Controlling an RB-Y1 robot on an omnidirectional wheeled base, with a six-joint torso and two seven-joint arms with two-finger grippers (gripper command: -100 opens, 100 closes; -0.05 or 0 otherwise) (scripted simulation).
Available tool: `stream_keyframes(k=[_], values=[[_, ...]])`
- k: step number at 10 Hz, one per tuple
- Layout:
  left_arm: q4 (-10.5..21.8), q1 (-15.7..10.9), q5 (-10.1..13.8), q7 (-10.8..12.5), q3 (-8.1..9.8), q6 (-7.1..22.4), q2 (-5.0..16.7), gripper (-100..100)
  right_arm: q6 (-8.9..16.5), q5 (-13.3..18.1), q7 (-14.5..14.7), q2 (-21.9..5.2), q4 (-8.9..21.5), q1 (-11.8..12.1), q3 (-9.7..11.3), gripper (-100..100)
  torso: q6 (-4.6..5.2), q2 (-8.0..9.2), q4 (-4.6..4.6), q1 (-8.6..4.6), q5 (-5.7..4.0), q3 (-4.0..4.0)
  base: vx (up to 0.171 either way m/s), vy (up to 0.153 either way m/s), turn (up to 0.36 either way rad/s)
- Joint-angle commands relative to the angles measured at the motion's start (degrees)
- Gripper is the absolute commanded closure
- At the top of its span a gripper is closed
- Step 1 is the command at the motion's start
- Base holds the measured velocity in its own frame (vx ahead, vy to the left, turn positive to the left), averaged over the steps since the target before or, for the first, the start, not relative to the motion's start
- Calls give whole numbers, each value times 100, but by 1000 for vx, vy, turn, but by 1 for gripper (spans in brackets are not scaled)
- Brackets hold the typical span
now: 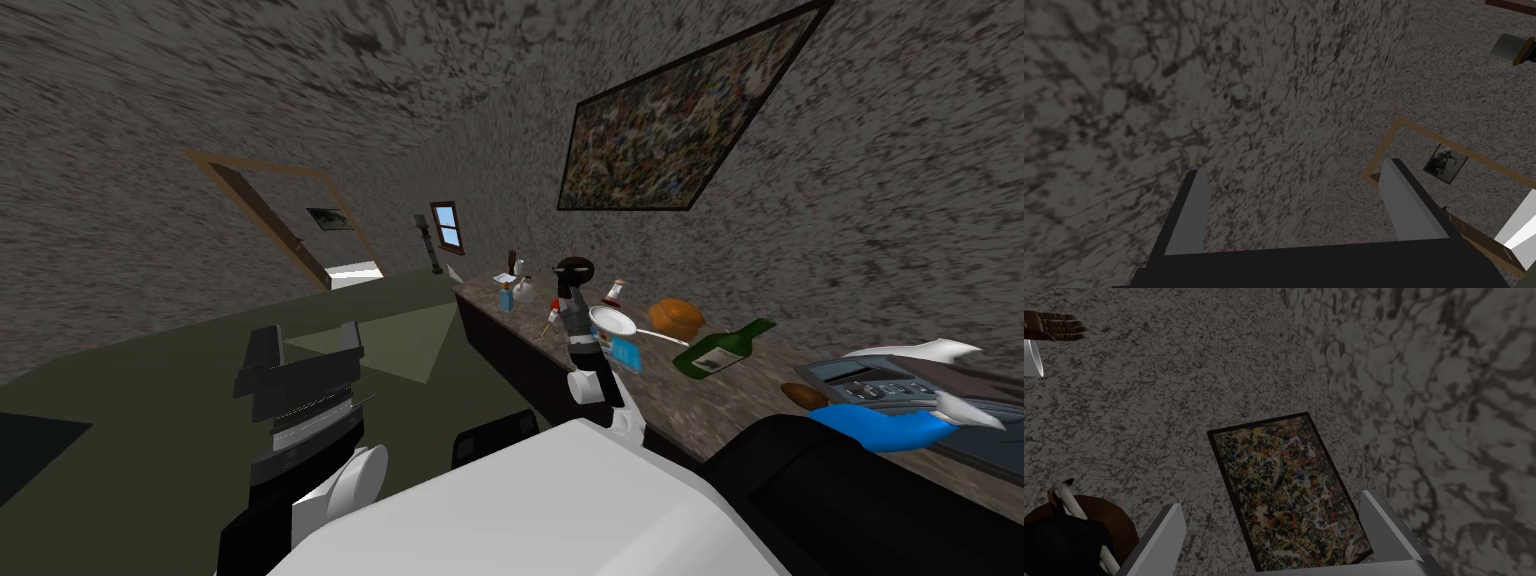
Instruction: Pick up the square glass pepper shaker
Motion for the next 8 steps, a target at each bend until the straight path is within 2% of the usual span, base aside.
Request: stream_keyframes(k=[1, 2, 3, 6, 7, 8], values=[[0, 0, 0, 0, 0, 0, 0, 0, 266, -169, -214, -96, 208, -189, -117, -100, 0, 0, 0, 0, 0, 0, -97, 42, 4], [0, 0, 0, 0, 0, 0, 0, 0, 401, -292, -363, -153, 390, -310, -200, -100, 0, 3, 1, 3, 1, 2, -118, 15, 0], [0, 0, 0, 0, 0, 0, 0, 0, 409, -292, -363, -153, 390, -310, -200, -100, 0, 9, 2, -5, 0, 5, -92, -5, 4], [0, 0, 0, 0, 0, 0, 0, 0, 882, -720, -860, -295, 942, -739, -476, -100, 1, 2, 1, -2, 0, 2, -100, 27, 2], [0, 0, 0, 0, 0, 0, 0, 0, 898, -720, -860, -295, 1031, -739, -476, -100, -1, 9, 2, -1, 0, 5, -97, 7, 4], [0, 0, 0, 0, 0, 0, 0, 0, 1079, -880, -1038, -331, 1249, -903, -573, -100, 1, 5, 2, -8, -1, 4, -82, 3, 5]])
